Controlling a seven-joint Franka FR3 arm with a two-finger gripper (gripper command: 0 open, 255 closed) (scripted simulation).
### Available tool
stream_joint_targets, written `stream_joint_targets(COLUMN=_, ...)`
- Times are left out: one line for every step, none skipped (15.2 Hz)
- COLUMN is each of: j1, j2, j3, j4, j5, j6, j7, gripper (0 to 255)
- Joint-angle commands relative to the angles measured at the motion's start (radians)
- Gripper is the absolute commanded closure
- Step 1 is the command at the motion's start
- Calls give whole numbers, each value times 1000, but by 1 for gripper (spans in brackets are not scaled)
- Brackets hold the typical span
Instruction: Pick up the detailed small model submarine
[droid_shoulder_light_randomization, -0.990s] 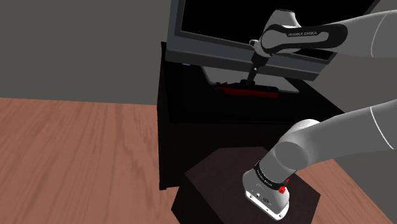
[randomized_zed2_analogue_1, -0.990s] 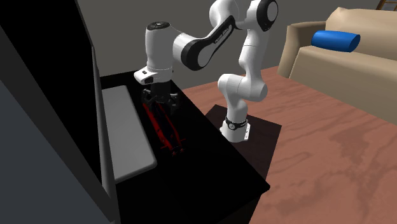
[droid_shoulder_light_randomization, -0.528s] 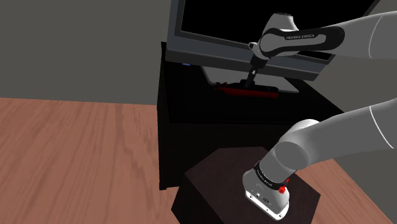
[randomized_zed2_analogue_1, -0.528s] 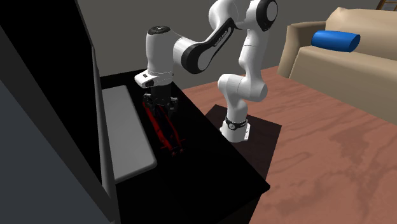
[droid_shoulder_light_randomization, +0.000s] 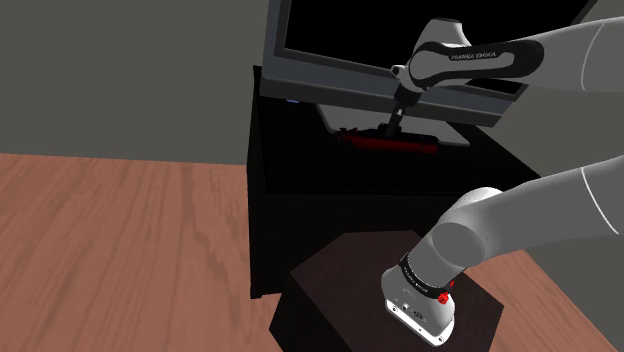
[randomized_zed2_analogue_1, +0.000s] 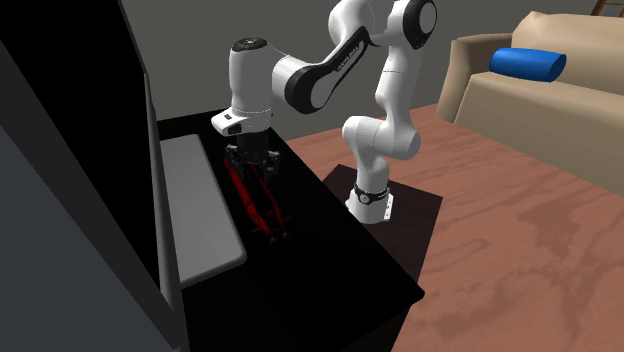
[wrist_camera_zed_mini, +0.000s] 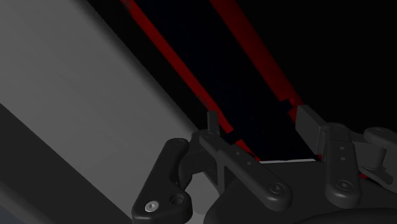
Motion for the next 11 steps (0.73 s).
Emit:
stream_joint_targets(j1=1, j2=-7, j3=6, j4=19, j5=3, j6=-25, j7=-1, gripper=255)
stream_joint_targets(j1=2, j2=-11, j3=8, j4=30, j5=5, j6=-39, j7=-2, gripper=255)
stream_joint_targets(j1=2, j2=-14, j3=11, j4=41, j5=7, j6=-53, j7=-3, gripper=255)
stream_joint_targets(j1=3, j2=-17, j3=14, j4=52, j5=9, j6=-67, j7=-5, gripper=255)
stream_joint_targets(j1=4, j2=-19, j3=17, j4=63, j5=11, j6=-81, j7=-6, gripper=255)
stream_joint_targets(j1=4, j2=-22, j3=20, j4=75, j5=13, j6=-95, j7=-7, gripper=255)
stream_joint_targets(j1=5, j2=-24, j3=22, j4=87, j5=15, j6=-109, j7=-8, gripper=255)
stream_joint_targets(j1=6, j2=-26, j3=25, j4=99, j5=17, j6=-123, j7=-9, gripper=255)
stream_joint_targets(j1=7, j2=-27, j3=27, j4=111, j5=19, j6=-136, j7=-10, gripper=255)
stream_joint_targets(j1=7, j2=-29, j3=30, j4=123, j5=21, j6=-150, j7=-12, gripper=255)
stream_joint_targets(j1=8, j2=-30, j3=32, j4=135, j5=23, j6=-163, j7=-13, gripper=255)
